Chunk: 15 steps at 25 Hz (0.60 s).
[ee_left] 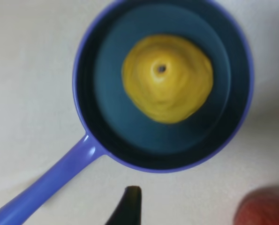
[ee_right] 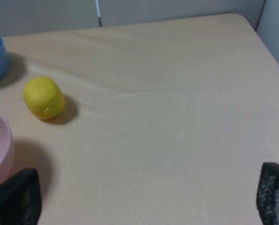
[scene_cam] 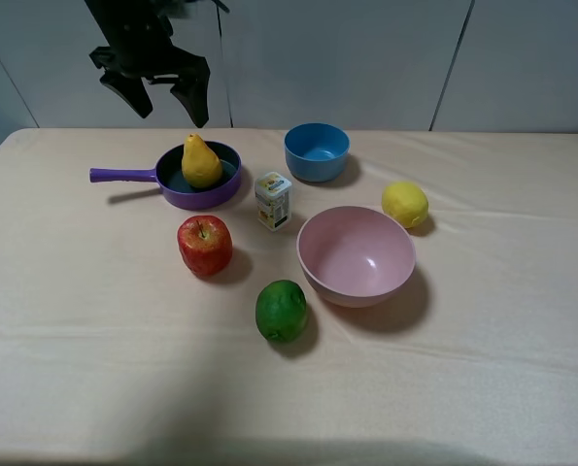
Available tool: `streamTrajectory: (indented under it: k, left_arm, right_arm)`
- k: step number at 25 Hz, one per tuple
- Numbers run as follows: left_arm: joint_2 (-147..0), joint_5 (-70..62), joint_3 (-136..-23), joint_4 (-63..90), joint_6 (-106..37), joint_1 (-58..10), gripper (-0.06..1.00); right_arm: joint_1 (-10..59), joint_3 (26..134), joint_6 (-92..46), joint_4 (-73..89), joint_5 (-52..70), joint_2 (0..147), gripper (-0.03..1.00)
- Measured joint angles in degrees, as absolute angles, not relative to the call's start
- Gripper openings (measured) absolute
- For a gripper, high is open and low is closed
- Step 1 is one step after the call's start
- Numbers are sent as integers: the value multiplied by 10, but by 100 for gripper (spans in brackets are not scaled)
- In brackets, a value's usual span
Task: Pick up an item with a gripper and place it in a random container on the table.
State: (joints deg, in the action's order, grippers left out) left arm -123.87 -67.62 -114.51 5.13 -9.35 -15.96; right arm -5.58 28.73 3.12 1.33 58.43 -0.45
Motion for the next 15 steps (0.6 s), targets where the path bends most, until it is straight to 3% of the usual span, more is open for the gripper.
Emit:
streamTrajectory:
  k: [9, 15]
  left_arm:
    - [-1156, -677, -1143, 52, -70, -160, 87]
    - [-1073, -677, -1067, 52, -66, -160, 87]
  right_arm:
    - [-56, 287, 31, 13, 584, -4, 69]
    - [-56, 287, 31, 13, 584, -4, 69]
